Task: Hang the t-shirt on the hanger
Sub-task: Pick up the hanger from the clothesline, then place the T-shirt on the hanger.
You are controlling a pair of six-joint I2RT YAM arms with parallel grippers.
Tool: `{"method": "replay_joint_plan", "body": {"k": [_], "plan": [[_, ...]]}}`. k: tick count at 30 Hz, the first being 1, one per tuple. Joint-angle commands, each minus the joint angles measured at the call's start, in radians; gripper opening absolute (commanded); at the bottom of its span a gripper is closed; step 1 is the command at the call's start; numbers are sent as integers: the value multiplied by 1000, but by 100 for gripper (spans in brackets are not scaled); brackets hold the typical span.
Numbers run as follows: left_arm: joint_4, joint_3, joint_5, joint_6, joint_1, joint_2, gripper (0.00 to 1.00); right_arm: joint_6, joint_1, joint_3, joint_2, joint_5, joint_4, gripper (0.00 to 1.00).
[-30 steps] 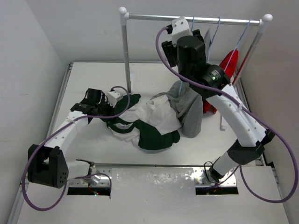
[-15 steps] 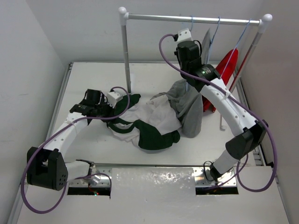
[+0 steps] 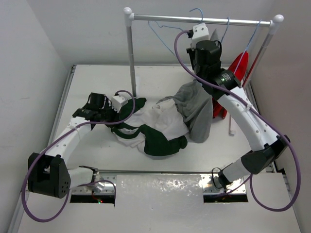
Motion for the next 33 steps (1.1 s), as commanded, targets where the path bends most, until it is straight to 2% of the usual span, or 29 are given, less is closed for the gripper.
{"method": "replay_joint_plan", "body": {"k": [1,4,9,15,18,22,26,30,33], "plan": [[25,3,20,6,3,-25,0,-15,3,31,-65,-4,94,0],[25,4,15,6,1,-25,0,-69,5,11,-92,-11,117,0],[22,20,11,9,1,-26,0,-112,16,-47,-164,-152,77,0],[86,91,-104,-46,3,-18,0,-98,138,-376,-370,-283,107,0],[94,144,-123,-67,3,8,0,-94,206,-429,-396,-295,77,0],[114,197,-143,-106,3,57,0,-58,227,-414,-369,-312,-7,0],[148,240,-178,-158,3,126,0,-40,258,-472,-356,-321,-61,0],[182,265,-203,-198,3,172,0,-6,264,-573,-408,-260,-31,0],[171,299,-224,-209,3,213,0,8,270,-662,-456,-321,5,0]]}}
